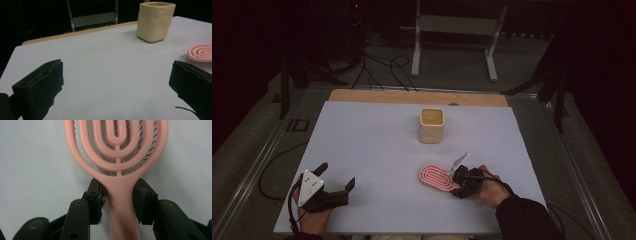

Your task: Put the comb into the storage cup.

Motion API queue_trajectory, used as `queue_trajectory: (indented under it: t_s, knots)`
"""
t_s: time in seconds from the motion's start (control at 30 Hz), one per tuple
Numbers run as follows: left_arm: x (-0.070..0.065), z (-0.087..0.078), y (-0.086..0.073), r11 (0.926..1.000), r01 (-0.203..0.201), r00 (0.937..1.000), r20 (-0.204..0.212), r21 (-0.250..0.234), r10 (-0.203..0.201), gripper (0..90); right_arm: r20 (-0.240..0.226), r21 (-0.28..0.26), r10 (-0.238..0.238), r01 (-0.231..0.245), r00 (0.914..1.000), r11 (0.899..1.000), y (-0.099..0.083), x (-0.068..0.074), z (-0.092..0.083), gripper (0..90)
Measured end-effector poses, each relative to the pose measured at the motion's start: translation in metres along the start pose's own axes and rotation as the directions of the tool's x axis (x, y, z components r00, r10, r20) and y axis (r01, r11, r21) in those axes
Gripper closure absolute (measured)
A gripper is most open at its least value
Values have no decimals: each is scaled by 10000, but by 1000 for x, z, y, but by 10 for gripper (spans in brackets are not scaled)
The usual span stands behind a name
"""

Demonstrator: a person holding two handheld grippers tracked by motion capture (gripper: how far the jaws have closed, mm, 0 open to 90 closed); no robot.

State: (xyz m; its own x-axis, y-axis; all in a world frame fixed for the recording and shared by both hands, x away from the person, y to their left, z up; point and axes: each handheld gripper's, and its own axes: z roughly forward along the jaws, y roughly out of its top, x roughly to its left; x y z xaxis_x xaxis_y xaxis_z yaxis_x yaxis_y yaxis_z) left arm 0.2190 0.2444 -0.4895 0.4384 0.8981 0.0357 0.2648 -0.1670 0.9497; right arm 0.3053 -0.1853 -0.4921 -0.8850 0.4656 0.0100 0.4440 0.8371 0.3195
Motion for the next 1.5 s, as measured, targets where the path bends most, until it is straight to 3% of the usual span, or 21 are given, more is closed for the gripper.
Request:
queue_trajectory:
  t_s: [0.33, 0.4, 0.67, 0.83, 0.93, 0.97, 1.27, 1.5]
  knots:
    - [-1, 1, 0, 10000, 5, 10000, -12, 54, -5, 0, 54, 413, -13, 10, 10000, 9991, 3, 5, -1, 663]
    - [-1, 1, 0, 10000, 20, 10000, -23, 51, -19, 0, 52, 394, -177, 175, 9998, 9991, 2, 4, -1, 669]
    - [0, 1, 0, 10000, 22, 10000, -40, 50, -22, 0, 146, 352, -19, 14, 9999, 9994, 1, 8, -2, 690]
    - [0, 1, 0, 10000, 26, 10000, -36, 41, -26, 0, 130, 163, -62, 60, 9999, 9998, -1, 7, -2, 694]
    - [0, 1, 0, 10000, 24, 10000, -50, 43, -24, 0, 192, 84, 165, -167, 9997, 9998, -2, 9, -2, 696]
    - [0, 1, 0, 10000, 26, 10000, -51, 43, -26, 0, 193, -18, -12, 12, 9998, 10000, -3, 7, -2, 697]
    - [-1, 1, -1, 10000, 20, 10000, -31, 61, -20, 0, 163, -420, 471, -463, 9988, 9980, -6, 9, -2, 698]
    - [-1, 1, 0, 10000, 7, 10000, -27, 69, -7, 0, 358, -1177, 768, -721, 9964, 9904, -8, 9, -5, 698]
